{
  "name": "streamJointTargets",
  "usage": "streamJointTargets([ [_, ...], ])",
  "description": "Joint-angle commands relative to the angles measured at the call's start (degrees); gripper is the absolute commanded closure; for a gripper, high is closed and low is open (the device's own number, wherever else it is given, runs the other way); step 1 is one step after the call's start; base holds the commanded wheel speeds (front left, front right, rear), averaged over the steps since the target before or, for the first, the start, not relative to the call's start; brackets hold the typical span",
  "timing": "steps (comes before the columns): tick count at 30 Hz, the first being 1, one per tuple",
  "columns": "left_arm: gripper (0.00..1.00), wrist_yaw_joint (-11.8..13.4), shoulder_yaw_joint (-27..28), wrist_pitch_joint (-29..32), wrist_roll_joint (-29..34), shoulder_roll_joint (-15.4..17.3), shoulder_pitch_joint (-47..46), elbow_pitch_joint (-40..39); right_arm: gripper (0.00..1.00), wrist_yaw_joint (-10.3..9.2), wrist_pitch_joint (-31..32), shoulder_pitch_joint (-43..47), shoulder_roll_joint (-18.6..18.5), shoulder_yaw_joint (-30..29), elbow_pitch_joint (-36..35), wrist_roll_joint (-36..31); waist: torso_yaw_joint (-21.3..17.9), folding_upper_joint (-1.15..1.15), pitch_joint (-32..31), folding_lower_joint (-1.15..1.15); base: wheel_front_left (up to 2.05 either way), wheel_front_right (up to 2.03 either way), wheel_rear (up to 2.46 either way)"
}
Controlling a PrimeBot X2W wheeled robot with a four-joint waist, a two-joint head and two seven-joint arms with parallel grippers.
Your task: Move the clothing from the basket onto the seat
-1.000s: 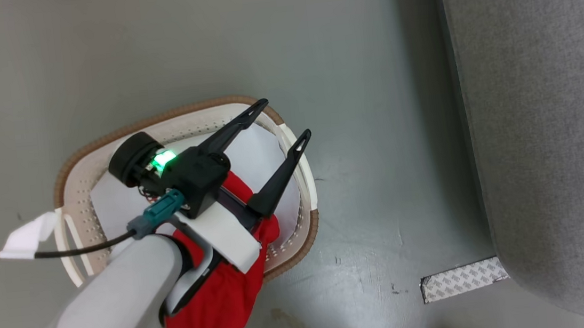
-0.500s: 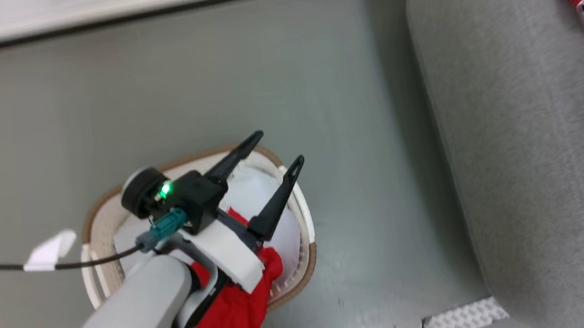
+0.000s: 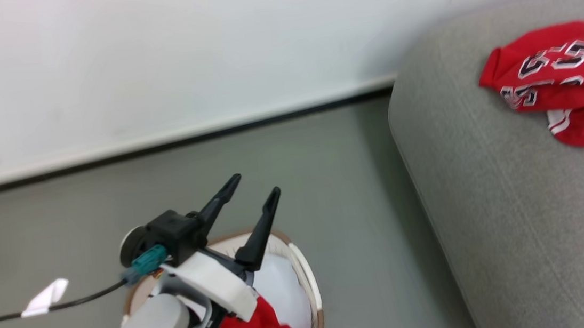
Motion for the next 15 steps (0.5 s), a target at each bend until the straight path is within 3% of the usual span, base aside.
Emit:
streamJointTargets([
  [1, 0.00, 0.5, 0.8, -0.4, -0.7, 0.1, 1.4, -0.2, 0.00, -0.12, -0.9, 1.6, -0.6, 0.3, -2.1, 1.0, 1.0, 0.00, -4.7, 0.02, 0.00, 0.00, 0.00],
  [7, 0.00, 2.6, 5.0, -0.9, -1.9, 1.3, 5.1, -1.0, 0.00, -0.12, -5.0, 6.8, -0.7, 1.8, -12.4, 2.9, 3.4, 0.00, -10.3, 0.02, 0.00, 0.00, 0.00],
  [15, 0.00, 6.5, 12.7, -0.8, -2.2, 3.1, 12.0, -2.7, 0.00, -0.12, -11.7, 14.7, 4.6, -1.1, -19.3, -0.4, 6.9, 0.00, -13.9, 0.02, 0.00, 0.00, 0.00],
])
